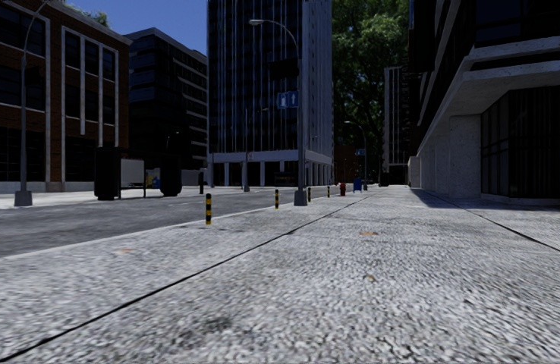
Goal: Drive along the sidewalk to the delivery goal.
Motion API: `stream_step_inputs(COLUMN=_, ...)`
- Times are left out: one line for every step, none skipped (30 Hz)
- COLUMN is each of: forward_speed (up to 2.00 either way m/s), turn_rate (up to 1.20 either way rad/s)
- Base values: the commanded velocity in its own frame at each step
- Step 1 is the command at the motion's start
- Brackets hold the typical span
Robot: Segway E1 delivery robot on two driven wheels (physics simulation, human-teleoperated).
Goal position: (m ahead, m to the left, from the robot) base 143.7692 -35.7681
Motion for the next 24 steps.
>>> stream_step_inputs(forward_speed=2.0, turn_rate=-0.79)
stream_step_inputs(forward_speed=2.0, turn_rate=-0.79)
stream_step_inputs(forward_speed=2.0, turn_rate=-0.79)
stream_step_inputs(forward_speed=2.0, turn_rate=-0.79)
stream_step_inputs(forward_speed=2.0, turn_rate=-0.79)
stream_step_inputs(forward_speed=2.0, turn_rate=-0.79)
stream_step_inputs(forward_speed=2.0, turn_rate=-0.79)
stream_step_inputs(forward_speed=2.0, turn_rate=-0.79)
stream_step_inputs(forward_speed=2.0, turn_rate=-0.79)
stream_step_inputs(forward_speed=2.0, turn_rate=-0.79)
stream_step_inputs(forward_speed=2.0, turn_rate=-0.79)
stream_step_inputs(forward_speed=2.0, turn_rate=-0.79)
stream_step_inputs(forward_speed=2.0, turn_rate=-0.79)
stream_step_inputs(forward_speed=2.0, turn_rate=-0.79)
stream_step_inputs(forward_speed=2.0, turn_rate=-0.79)
stream_step_inputs(forward_speed=2.0, turn_rate=-0.79)
stream_step_inputs(forward_speed=2.0, turn_rate=-0.74)
stream_step_inputs(forward_speed=2.0, turn_rate=-0.03)
stream_step_inputs(forward_speed=2.0, turn_rate=0.0)
stream_step_inputs(forward_speed=2.0, turn_rate=0.0)
stream_step_inputs(forward_speed=2.0, turn_rate=0.0)
stream_step_inputs(forward_speed=2.0, turn_rate=0.0)
stream_step_inputs(forward_speed=2.0, turn_rate=0.0)
stream_step_inputs(forward_speed=2.0, turn_rate=0.0)
